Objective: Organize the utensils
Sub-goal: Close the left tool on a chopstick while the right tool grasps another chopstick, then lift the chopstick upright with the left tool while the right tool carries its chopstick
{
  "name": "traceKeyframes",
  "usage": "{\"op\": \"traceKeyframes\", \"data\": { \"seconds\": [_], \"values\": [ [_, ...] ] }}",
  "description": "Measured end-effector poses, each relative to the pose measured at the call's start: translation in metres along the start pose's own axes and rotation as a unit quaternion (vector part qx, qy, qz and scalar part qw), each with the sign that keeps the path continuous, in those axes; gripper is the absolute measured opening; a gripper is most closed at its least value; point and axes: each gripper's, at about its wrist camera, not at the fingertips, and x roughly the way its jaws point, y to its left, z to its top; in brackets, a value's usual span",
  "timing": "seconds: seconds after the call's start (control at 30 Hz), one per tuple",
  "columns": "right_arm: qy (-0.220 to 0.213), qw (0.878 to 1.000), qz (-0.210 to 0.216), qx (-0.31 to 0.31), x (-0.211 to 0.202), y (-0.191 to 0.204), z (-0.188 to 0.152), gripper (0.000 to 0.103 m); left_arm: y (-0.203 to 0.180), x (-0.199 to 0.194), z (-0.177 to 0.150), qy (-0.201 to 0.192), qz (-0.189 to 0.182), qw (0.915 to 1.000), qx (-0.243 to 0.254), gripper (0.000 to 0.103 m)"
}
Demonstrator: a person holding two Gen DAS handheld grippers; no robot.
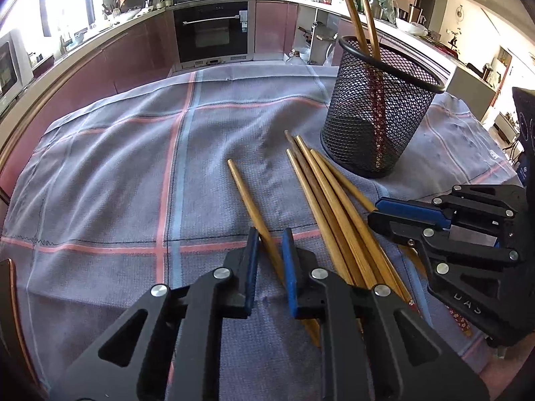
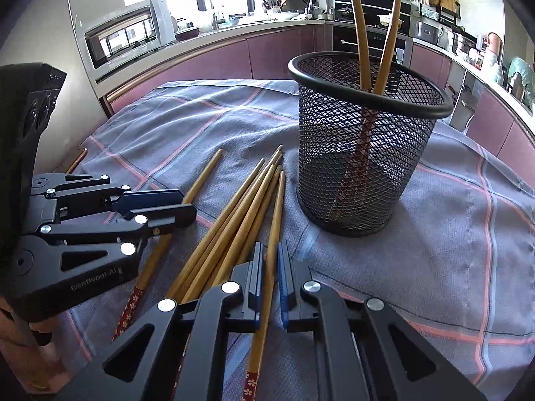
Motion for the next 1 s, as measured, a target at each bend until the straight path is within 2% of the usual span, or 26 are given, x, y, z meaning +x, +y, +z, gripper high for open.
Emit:
{"op": "traceKeyframes", "data": {
  "seconds": [0.17,0.3,0.5,0.7,0.87,1.0],
  "values": [
    [0.005,1.0,-0.005,-0.007,0.001,0.0,0.002,0.01,-0.001,0.0,-0.001,0.001,0.003,1.0,0.006,0.017],
    [0.005,1.0,0.004,-0.004,0.002,-0.002,0.003,0.008,-0.001,0.001,0.0,0.001,0.003,1.0,0.005,0.017],
    [-0.005,1.0,0.007,0.006,-0.005,-0.007,0.001,0.005,0.001,-0.002,-0.002,-0.001,-0.001,1.0,-0.005,0.008],
    [-0.02,0.999,0.024,0.011,-0.021,-0.012,-0.001,0.005,0.002,-0.01,-0.004,-0.006,-0.008,0.9999,-0.009,0.007],
    [-0.043,0.997,0.059,0.018,-0.042,-0.017,-0.002,0.005,0.006,-0.026,-0.002,-0.017,-0.031,0.9992,-0.015,0.007],
    [-0.074,0.994,0.077,0.026,-0.064,-0.023,0.002,0.005,0.012,-0.05,0.001,-0.039,-0.069,0.9967,-0.021,0.007]
  ]
}}
